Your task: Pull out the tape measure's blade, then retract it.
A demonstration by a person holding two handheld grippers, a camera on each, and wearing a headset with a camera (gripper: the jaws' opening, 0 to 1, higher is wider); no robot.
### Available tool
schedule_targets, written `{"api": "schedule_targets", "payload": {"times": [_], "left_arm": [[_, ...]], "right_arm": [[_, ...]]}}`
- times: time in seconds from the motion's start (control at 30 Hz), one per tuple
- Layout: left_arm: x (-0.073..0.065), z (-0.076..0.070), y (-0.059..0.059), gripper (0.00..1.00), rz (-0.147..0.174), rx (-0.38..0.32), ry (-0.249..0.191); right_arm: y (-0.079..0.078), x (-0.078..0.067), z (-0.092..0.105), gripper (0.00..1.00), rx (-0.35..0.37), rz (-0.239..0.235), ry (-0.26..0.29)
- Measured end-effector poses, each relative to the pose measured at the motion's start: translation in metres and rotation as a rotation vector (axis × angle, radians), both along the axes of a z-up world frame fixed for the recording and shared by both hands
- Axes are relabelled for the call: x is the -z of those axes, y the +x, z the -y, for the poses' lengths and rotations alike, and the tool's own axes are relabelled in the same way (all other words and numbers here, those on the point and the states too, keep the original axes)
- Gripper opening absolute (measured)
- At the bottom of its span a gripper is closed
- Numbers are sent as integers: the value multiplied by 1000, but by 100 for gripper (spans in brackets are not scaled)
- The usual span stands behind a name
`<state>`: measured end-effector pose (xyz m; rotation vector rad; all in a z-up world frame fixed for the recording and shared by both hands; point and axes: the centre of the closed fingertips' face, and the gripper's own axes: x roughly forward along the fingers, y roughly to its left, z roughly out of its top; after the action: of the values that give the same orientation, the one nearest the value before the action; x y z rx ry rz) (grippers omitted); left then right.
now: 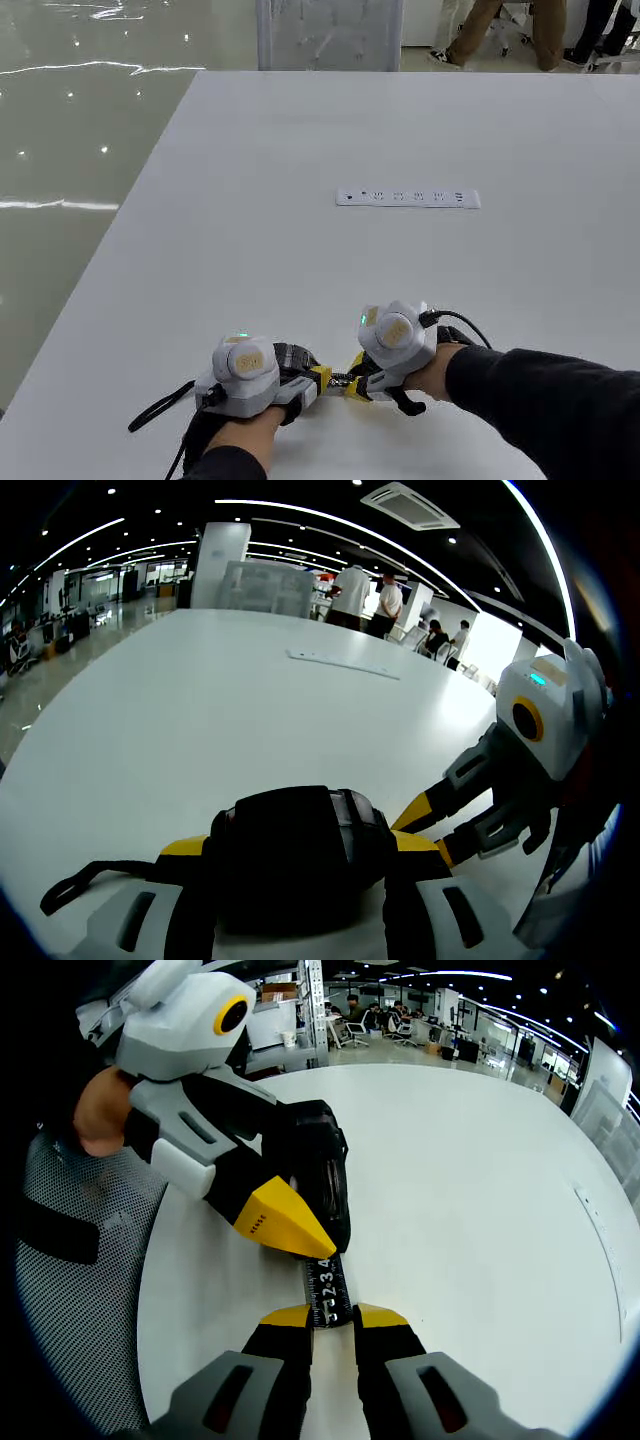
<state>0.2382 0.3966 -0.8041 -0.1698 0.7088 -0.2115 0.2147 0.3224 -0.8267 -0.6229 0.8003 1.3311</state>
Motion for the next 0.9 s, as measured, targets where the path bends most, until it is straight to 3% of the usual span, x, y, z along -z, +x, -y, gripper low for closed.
{"api": "schedule_targets", "payload": {"times": [0.9], "left_arm": [[-1,0,-1,64,-4,3,-19]], "right_arm": [[3,-1,-31,12,-20,6,66]]}}
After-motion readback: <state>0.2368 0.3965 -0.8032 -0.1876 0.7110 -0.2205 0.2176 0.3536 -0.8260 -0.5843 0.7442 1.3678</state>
